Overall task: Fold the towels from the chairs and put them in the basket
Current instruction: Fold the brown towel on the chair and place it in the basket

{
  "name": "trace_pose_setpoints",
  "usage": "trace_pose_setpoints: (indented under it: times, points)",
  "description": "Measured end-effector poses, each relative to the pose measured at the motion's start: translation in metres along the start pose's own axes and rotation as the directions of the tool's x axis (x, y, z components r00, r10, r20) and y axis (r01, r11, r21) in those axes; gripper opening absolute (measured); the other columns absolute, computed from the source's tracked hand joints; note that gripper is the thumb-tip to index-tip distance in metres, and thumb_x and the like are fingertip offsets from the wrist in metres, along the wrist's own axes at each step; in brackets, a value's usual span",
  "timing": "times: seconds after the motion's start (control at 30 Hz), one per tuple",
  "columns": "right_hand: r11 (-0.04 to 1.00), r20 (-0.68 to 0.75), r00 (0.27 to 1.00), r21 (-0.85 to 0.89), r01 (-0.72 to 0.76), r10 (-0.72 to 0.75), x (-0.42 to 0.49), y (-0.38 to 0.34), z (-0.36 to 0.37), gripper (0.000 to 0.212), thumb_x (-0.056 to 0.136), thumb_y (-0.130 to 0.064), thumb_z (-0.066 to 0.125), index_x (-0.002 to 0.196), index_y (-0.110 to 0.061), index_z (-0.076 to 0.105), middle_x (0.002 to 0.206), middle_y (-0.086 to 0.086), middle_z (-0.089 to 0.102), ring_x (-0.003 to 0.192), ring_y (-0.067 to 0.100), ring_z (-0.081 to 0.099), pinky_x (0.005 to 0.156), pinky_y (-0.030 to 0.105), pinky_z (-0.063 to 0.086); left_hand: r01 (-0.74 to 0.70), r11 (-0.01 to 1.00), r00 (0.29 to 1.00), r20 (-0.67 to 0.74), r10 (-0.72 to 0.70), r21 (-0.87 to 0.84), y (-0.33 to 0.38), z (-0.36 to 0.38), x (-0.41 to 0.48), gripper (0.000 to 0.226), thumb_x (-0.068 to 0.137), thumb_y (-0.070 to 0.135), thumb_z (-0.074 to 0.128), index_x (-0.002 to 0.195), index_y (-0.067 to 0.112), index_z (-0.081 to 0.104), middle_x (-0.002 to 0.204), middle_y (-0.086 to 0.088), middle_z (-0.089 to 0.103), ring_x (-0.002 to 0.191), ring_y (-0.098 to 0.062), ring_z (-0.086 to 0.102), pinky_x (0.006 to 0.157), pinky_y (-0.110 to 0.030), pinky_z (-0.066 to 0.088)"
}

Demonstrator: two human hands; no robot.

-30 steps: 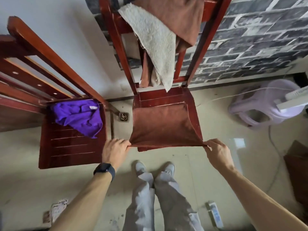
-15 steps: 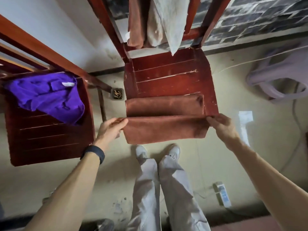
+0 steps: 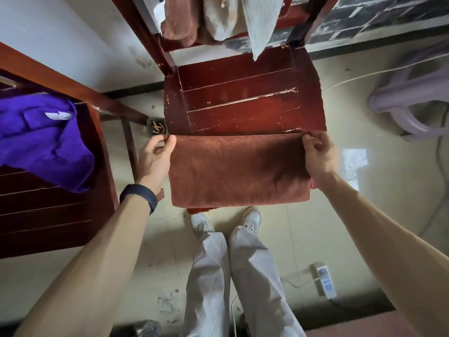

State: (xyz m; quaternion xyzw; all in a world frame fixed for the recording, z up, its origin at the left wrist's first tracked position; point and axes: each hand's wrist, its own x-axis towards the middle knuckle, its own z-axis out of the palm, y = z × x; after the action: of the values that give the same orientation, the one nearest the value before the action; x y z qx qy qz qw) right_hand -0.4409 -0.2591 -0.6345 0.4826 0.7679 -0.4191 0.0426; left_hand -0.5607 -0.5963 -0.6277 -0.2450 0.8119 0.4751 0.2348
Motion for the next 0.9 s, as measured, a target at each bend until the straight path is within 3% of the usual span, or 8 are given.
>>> trace_pose_setpoints:
  times: [0.2, 0.43, 0.57, 0.67, 0.7, 0.8, 0.87, 0.9]
  points:
    - [0.994, 0.006, 0.999, -0.102, -0.039, 0.040, 0.008, -0.012, 0.004, 0.024, 0.099, -0.036, 0.053, 0.114, -0.021, 0.063, 0.094, -0.006, 0.063, 0.089, 0.015, 0.056, 0.082, 0.023, 0.039, 0.006, 0.990, 0.998, -0.070, 0.004, 0.144, 0.007, 0.011, 0.006, 0.035, 0.093, 0.047, 0.063, 0.118, 0.023, 0.065, 0.104, 0.003, 0.060, 0.093, -0.014, 0.055, 0.079, -0.023, 0.040]
    - [0.993, -0.068, 0.998, -0.112, -0.026, 0.018, 0.008, -0.014, 0.014, 0.021, 0.096, -0.031, 0.053, 0.107, -0.015, 0.062, 0.094, 0.001, 0.066, 0.087, 0.020, 0.057, 0.084, 0.028, 0.044, -0.013, 0.969, 0.993, -0.110, 0.041, 0.247, 0.012, 0.017, 0.009, 0.031, 0.094, 0.040, 0.062, 0.115, 0.018, 0.067, 0.098, 0.002, 0.062, 0.087, -0.016, 0.056, 0.074, -0.021, 0.038]
    - [0.986, -0.089, 0.994, -0.156, 0.054, -0.069, 0.005, -0.008, 0.017, 0.021, 0.095, -0.028, 0.051, 0.108, -0.013, 0.057, 0.104, 0.009, 0.066, 0.094, 0.027, 0.060, 0.085, 0.030, 0.042, -0.068, 0.953, 0.988, -0.116, 0.106, 0.297, 0.010, 0.019, 0.004, 0.021, 0.096, 0.033, 0.059, 0.112, 0.019, 0.065, 0.094, 0.003, 0.065, 0.081, -0.013, 0.057, 0.071, -0.018, 0.037]
    - [0.994, -0.117, 0.992, -0.101, 0.041, -0.052, 0.001, -0.009, 0.018, 0.030, 0.094, -0.032, 0.054, 0.117, -0.013, 0.053, 0.113, 0.007, 0.061, 0.095, 0.023, 0.059, 0.092, 0.034, 0.045, -0.065, 0.935, 0.977, -0.166, 0.130, 0.348, 0.007, 0.022, -0.004, 0.029, 0.098, 0.037, 0.052, 0.121, 0.020, 0.058, 0.103, 0.001, 0.063, 0.086, -0.019, 0.058, 0.073, -0.023, 0.038]
    - [0.989, -0.163, 0.981, -0.116, 0.088, -0.107, -0.005, -0.010, 0.017, 0.034, 0.092, -0.035, 0.055, 0.119, -0.013, 0.053, 0.115, 0.007, 0.059, 0.097, 0.025, 0.058, 0.096, 0.039, 0.046, -0.075, 0.923, 0.969, -0.190, 0.156, 0.378, 0.004, 0.023, -0.008, 0.034, 0.098, 0.040, 0.051, 0.125, 0.020, 0.054, 0.110, -0.002, 0.061, 0.092, -0.022, 0.059, 0.075, -0.027, 0.039]
    - [0.867, -0.198, 0.880, -0.358, 0.345, -0.432, -0.037, -0.013, 0.021, 0.038, 0.094, -0.032, 0.056, 0.127, -0.012, 0.056, 0.132, 0.009, 0.055, 0.118, 0.032, 0.052, 0.102, 0.041, 0.038, -0.259, 0.752, 0.873, -0.187, 0.451, 0.607, -0.006, 0.028, -0.027, 0.047, 0.093, 0.039, 0.056, 0.134, 0.016, 0.050, 0.130, -0.014, 0.052, 0.115, -0.032, 0.052, 0.093, -0.041, 0.043]
    - [0.715, 0.000, 0.818, -0.485, 0.503, -0.575, -0.062, -0.014, 0.035, 0.045, 0.097, -0.034, 0.053, 0.138, -0.015, 0.053, 0.150, 0.007, 0.046, 0.138, 0.030, 0.041, 0.110, 0.046, 0.032, -0.430, 0.594, 0.795, -0.026, 0.606, 0.680, -0.015, 0.043, -0.046, 0.052, 0.092, 0.036, 0.057, 0.139, 0.015, 0.050, 0.143, -0.015, 0.045, 0.125, -0.034, 0.047, 0.104, -0.044, 0.037]
    - [0.642, 0.127, 0.800, -0.528, 0.555, -0.587, -0.069, -0.011, 0.043, 0.050, 0.099, -0.039, 0.049, 0.145, -0.019, 0.049, 0.157, 0.005, 0.038, 0.146, 0.027, 0.032, 0.114, 0.049, 0.028, -0.476, 0.549, 0.786, 0.052, 0.617, 0.687, -0.020, 0.053, -0.055, 0.055, 0.093, 0.038, 0.055, 0.143, 0.016, 0.047, 0.150, -0.015, 0.040, 0.132, -0.034, 0.043, 0.109, -0.045, 0.034]
